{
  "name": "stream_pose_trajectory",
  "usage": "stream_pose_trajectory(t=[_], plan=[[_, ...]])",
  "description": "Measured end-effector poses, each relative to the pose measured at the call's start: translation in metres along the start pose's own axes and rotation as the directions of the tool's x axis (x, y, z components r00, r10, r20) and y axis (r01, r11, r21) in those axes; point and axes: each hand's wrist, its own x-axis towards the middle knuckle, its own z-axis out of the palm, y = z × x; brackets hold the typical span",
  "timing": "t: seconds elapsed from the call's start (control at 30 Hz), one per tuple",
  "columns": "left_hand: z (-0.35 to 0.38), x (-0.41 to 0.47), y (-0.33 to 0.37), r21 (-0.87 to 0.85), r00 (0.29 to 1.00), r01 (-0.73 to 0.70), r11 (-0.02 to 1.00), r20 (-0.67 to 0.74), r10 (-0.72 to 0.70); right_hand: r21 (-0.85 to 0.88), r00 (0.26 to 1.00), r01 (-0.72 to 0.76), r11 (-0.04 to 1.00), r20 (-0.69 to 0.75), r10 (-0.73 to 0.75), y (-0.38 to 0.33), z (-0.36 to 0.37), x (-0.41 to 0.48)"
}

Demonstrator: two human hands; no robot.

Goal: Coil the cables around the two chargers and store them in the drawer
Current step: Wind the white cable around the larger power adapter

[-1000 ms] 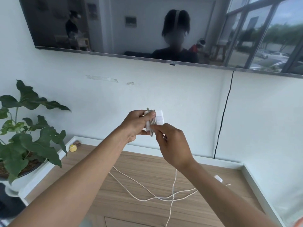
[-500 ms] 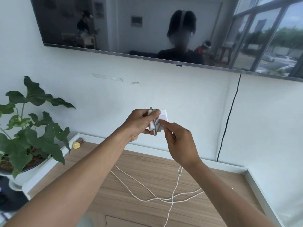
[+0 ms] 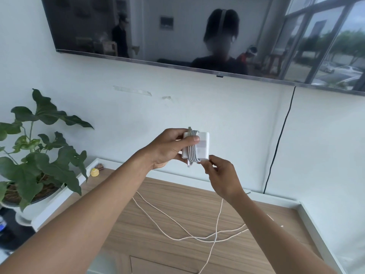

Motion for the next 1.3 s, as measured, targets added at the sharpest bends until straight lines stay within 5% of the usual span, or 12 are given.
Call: stream_pose_trajectory(t=[0.27, 0.47, 0.73, 1.0, 1.13, 1.3], plan=[[-0.002, -0.015, 0.006, 0.399, 0.989, -0.018, 0.917, 0.140, -0.041, -0.163, 0.968, -0.147, 0.976, 0.178, 0.176, -0.020, -0.023, 0.025], [-0.002, -0.015, 0.001, 0.578, 0.988, -0.019, 0.816, 0.137, -0.074, -0.013, 0.890, -0.331, 0.943, 0.327, 0.317, -0.038, -0.036, 0.031], [0.003, -0.007, -0.009, 0.740, 0.997, -0.045, 0.671, -0.006, 0.073, -0.271, 0.964, -0.103, 0.957, 0.208, 0.163, -0.056, -0.033, 0.022], [0.006, 0.005, 0.000, 0.279, 0.979, 0.016, 0.960, -0.200, 0.042, -0.396, 0.993, 0.120, 0.911, 0.031, -0.118, -0.064, -0.029, 0.008], [0.013, 0.009, -0.001, 0.057, 0.988, 0.071, 0.996, -0.145, -0.062, -0.528, 0.970, 0.208, 0.823, 0.002, -0.244, -0.061, -0.020, 0.003], [0.014, 0.013, -0.004, 0.008, 0.982, 0.102, 0.995, -0.158, -0.099, -0.645, 0.949, 0.275, 0.713, 0.062, -0.310, -0.058, -0.015, 0.002]])
